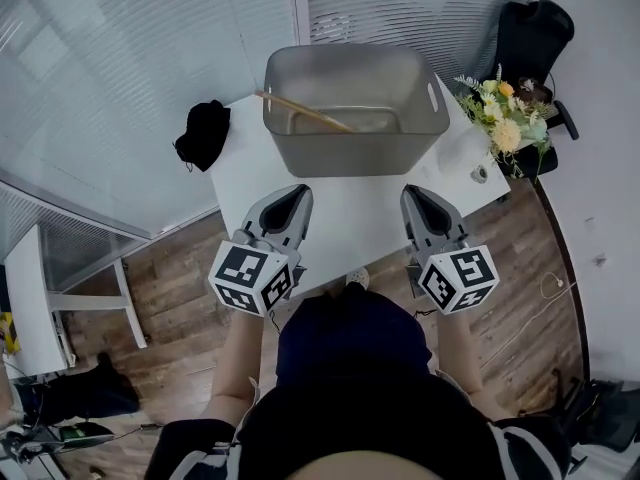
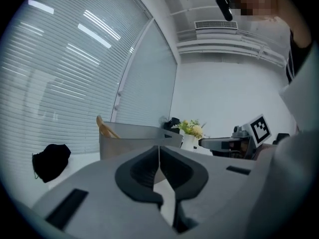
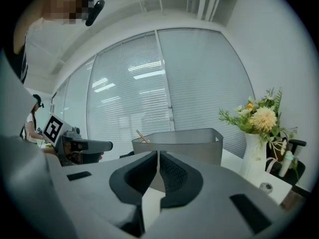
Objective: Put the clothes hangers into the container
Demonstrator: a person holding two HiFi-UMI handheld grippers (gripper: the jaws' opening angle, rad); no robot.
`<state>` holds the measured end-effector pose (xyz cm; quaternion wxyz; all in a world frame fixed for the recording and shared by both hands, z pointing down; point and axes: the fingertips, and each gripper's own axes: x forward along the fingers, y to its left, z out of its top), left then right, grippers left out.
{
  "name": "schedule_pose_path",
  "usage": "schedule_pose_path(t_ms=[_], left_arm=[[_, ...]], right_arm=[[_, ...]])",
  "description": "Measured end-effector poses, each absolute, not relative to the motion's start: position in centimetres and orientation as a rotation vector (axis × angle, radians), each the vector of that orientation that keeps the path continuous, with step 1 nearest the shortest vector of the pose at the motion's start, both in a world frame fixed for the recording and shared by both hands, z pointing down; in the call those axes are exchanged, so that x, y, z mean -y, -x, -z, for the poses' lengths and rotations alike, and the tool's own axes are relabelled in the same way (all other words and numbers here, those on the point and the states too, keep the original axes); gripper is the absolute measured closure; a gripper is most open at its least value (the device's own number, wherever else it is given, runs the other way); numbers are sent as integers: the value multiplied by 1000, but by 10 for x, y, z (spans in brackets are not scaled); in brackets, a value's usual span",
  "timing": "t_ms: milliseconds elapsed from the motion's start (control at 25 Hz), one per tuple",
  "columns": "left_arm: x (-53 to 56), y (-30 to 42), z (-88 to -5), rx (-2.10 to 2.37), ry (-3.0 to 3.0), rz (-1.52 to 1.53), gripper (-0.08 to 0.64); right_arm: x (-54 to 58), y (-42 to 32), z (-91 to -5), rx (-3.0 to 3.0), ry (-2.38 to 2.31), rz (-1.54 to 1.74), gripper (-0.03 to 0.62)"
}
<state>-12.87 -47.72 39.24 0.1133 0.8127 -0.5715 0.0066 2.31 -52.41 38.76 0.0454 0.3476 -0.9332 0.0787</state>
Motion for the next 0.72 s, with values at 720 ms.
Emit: schedule_pose_path(t_ms=[720], left_arm=[[470,117,-436,1716,-2322,-97,551]], right_arm=[[524,-25,-420,2782,-1038,-323,558]])
